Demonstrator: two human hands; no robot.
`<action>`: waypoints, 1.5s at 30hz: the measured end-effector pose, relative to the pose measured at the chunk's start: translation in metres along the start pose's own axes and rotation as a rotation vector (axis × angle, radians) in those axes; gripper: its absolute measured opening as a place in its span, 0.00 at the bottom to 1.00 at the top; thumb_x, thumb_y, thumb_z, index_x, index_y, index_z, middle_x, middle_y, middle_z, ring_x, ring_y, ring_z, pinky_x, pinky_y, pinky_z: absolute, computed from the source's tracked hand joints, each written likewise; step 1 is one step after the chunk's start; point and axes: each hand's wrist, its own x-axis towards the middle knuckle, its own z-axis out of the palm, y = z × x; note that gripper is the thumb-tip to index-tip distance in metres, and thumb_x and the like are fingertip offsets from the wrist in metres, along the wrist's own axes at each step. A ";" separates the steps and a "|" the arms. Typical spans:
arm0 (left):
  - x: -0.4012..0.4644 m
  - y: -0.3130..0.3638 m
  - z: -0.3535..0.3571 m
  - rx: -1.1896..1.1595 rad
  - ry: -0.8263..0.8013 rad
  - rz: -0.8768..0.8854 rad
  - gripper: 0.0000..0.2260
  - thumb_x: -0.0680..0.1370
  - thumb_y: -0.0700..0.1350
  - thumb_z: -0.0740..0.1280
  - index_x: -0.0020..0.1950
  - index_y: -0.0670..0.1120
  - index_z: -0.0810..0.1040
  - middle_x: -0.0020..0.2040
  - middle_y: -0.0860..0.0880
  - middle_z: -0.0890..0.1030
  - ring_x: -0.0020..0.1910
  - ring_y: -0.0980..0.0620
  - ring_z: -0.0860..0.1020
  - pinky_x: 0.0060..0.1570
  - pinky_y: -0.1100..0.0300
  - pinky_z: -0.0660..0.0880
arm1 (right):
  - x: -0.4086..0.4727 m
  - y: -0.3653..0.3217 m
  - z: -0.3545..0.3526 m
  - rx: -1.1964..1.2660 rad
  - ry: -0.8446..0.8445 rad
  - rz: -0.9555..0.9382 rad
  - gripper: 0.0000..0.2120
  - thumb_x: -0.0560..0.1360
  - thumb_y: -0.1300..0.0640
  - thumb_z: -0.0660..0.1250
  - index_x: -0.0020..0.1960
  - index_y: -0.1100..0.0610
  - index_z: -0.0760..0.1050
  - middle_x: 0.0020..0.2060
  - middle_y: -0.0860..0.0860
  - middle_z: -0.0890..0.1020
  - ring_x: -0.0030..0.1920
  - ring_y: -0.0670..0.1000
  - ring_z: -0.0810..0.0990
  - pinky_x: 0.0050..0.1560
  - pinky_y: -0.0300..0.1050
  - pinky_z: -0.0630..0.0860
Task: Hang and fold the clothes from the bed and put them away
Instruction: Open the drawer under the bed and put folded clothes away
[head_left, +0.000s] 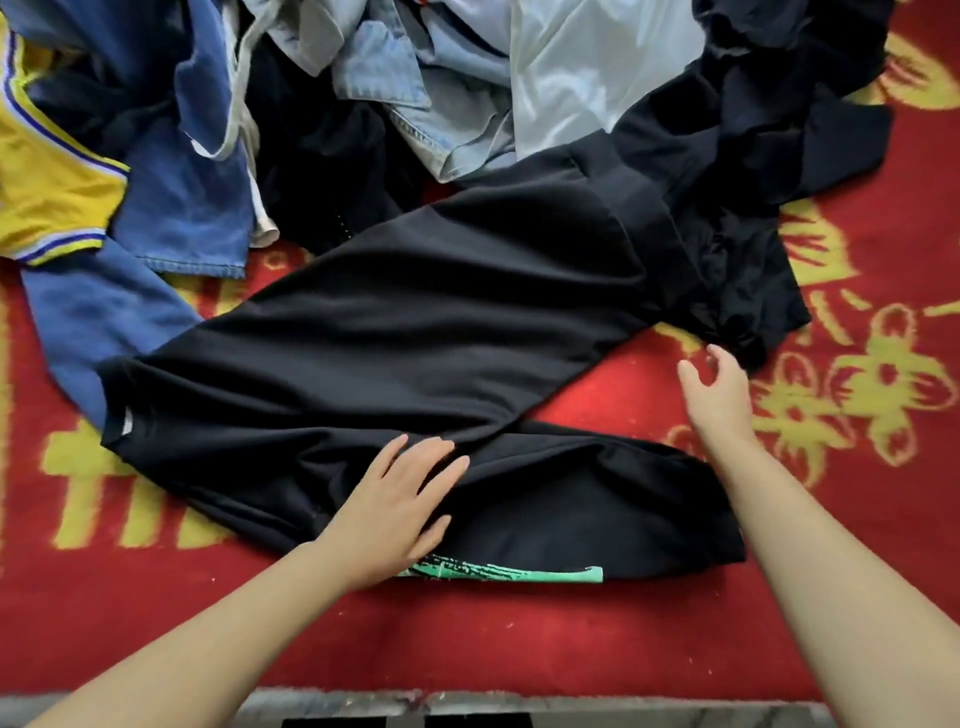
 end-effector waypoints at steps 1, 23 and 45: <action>-0.017 0.005 0.005 0.023 -0.010 0.077 0.27 0.72 0.54 0.63 0.69 0.43 0.72 0.66 0.42 0.72 0.66 0.44 0.70 0.65 0.42 0.67 | -0.014 0.018 -0.010 -0.047 0.025 -0.001 0.27 0.78 0.50 0.63 0.73 0.59 0.62 0.70 0.59 0.67 0.70 0.57 0.65 0.69 0.49 0.60; -0.080 0.044 0.008 -0.166 -0.150 -0.023 0.21 0.62 0.35 0.61 0.50 0.47 0.86 0.41 0.51 0.82 0.37 0.52 0.81 0.34 0.66 0.76 | -0.101 0.102 -0.100 0.289 -0.418 0.487 0.11 0.74 0.67 0.66 0.56 0.60 0.75 0.43 0.57 0.81 0.40 0.54 0.78 0.37 0.46 0.71; -0.085 -0.098 -0.026 -0.406 0.145 -0.985 0.22 0.74 0.36 0.67 0.69 0.42 0.71 0.63 0.41 0.73 0.62 0.43 0.72 0.63 0.49 0.68 | -0.146 -0.106 0.118 -0.470 -0.499 -0.670 0.33 0.79 0.44 0.58 0.78 0.50 0.48 0.78 0.52 0.48 0.78 0.54 0.44 0.74 0.62 0.48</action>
